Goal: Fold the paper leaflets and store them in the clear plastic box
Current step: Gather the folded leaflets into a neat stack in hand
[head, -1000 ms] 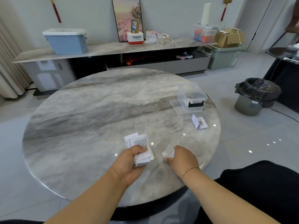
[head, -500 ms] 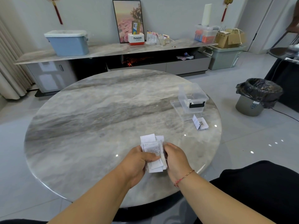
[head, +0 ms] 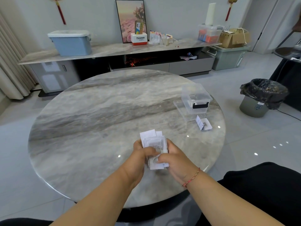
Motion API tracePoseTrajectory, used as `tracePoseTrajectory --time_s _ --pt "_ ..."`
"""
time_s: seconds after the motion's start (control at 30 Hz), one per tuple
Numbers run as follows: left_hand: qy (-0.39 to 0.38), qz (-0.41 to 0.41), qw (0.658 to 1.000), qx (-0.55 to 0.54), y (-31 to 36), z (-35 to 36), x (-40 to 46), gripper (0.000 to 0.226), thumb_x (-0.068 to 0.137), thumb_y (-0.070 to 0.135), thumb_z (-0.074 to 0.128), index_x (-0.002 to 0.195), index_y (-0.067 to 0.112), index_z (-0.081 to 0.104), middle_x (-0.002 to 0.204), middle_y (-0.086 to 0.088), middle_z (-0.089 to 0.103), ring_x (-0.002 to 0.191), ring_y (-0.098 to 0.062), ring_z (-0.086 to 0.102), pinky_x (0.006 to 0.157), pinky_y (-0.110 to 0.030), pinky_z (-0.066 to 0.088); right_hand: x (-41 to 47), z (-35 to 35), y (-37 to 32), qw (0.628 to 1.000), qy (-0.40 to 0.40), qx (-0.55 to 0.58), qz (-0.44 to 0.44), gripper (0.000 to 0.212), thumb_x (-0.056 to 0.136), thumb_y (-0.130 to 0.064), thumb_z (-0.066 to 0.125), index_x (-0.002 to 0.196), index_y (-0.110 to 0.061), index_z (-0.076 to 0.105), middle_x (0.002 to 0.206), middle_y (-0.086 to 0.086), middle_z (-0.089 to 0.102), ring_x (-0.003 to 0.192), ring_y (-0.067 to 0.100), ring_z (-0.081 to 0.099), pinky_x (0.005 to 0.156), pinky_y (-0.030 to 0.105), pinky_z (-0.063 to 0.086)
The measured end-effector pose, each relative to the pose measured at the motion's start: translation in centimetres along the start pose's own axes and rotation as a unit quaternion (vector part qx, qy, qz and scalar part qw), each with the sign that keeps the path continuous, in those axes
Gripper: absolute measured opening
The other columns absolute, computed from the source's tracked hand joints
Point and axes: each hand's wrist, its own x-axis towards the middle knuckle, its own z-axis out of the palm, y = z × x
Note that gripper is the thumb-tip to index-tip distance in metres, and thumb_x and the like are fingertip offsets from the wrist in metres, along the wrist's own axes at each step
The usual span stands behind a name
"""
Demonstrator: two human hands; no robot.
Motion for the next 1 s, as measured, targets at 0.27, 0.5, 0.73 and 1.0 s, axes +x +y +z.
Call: tracePoseTrajectory --time_s 0.27,0.5,0.73,1.0 --pt "-0.063 -0.032 0.987 -0.143 0.1 0.6 -0.6 0.032 0.077 0.004 0.043 0.104 0.001 0.062 0.085 -0.016 0.065 0.076 -0.025 0.066 0.067 -0.033 0.055 0.4 0.7 -1.0 0.978 0.031 -0.203 -0.038 0.024 0.063 -0.036 0.062 0.085 -0.028 0.061 0.101 0.001 0.055 0.106 0.016 0.056 0.09 0.035 0.05" --pt "-0.064 -0.039 0.984 -0.16 0.2 0.4 -0.5 0.035 0.082 0.0 0.036 0.106 0.0 0.061 0.086 -0.019 0.066 0.07 -0.026 0.066 0.057 -0.032 0.055 0.5 -0.1 -0.8 0.897 0.104 -0.422 -0.084 0.07 0.044 -0.071 0.06 0.108 -0.043 0.05 0.108 -0.016 0.038 0.11 0.005 0.03 0.097 0.032 0.042" --pt "-0.094 -0.032 0.987 -0.123 0.2 1.2 -1.0 0.031 0.084 0.002 0.046 0.112 0.003 0.059 0.084 -0.02 0.063 0.07 -0.03 0.063 0.069 -0.043 0.055 0.3 -1.1 -2.6 0.999 0.009 -0.029 0.018 0.073 0.058 -0.039 0.073 0.126 -0.025 0.049 0.109 -0.002 0.059 0.084 0.01 0.058 0.065 0.018 0.044" --pt "-0.037 -0.059 0.987 -0.145 -0.6 2.3 -0.6 0.02 0.085 -0.003 0.044 0.1 -0.001 0.057 0.075 -0.018 0.064 0.061 -0.028 0.063 0.057 -0.035 0.054 1.2 -2.0 -2.5 0.948 0.2 -0.235 -0.074 0.037 0.087 -0.05 0.05 0.113 -0.024 0.049 0.1 -0.016 0.053 0.089 -0.004 0.051 0.07 0.006 0.037"
